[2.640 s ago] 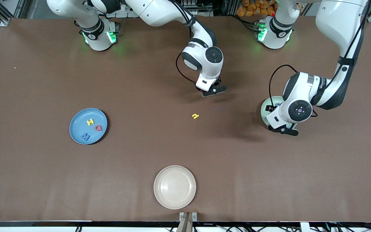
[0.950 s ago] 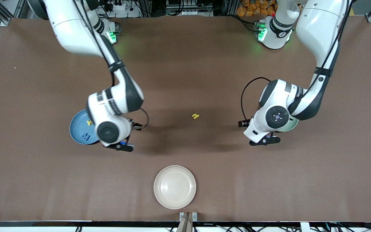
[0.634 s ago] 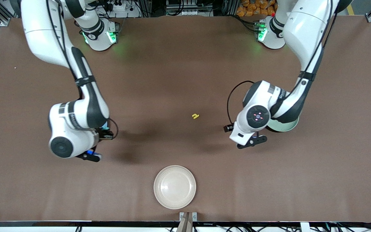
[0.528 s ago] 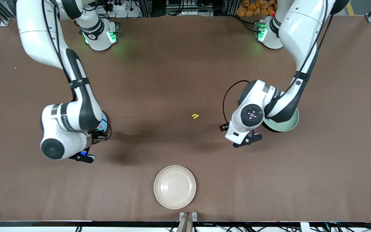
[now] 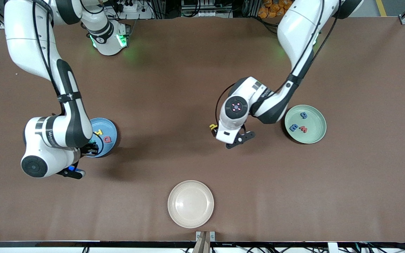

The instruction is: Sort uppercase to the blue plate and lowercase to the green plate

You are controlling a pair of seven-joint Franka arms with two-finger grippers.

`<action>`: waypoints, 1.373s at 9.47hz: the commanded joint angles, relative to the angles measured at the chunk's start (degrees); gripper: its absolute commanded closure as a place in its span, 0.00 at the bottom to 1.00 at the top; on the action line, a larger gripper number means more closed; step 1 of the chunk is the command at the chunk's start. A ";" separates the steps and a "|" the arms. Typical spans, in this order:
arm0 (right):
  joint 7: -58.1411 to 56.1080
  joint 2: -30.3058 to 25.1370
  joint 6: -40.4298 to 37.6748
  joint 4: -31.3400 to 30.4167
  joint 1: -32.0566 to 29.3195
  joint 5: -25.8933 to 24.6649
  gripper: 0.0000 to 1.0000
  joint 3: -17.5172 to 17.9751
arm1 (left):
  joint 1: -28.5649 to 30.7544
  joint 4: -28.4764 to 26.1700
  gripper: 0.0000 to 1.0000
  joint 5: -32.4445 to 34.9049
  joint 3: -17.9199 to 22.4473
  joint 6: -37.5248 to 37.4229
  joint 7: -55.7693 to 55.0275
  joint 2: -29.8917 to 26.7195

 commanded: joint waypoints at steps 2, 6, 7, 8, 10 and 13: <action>-0.57 1.31 0.07 -2.01 -1.27 -0.53 0.76 0.60 | -2.27 -2.73 0.00 -0.63 0.70 7.68 -4.50 1.15; -0.57 2.45 0.07 -1.93 -1.53 -0.79 0.00 0.60 | -1.83 -14.05 0.00 -0.46 0.88 19.00 -5.72 -2.18; -0.57 2.36 0.15 -1.58 -1.62 -0.97 0.00 0.60 | -2.01 -15.73 0.00 -0.46 0.88 20.26 -6.86 -2.89; -0.57 2.19 0.15 -1.40 -1.44 -1.05 0.00 0.60 | -2.27 -15.75 0.00 -0.46 0.88 20.27 -7.74 -3.15; -0.57 1.93 0.24 -0.44 -1.27 -1.14 0.00 0.60 | -4.64 -15.40 0.00 0.24 1.23 20.27 -10.73 -2.63; -0.66 1.75 0.51 0.88 -0.13 -6.14 0.00 0.78 | -5.26 -14.18 0.00 9.71 1.14 20.18 -17.58 -1.67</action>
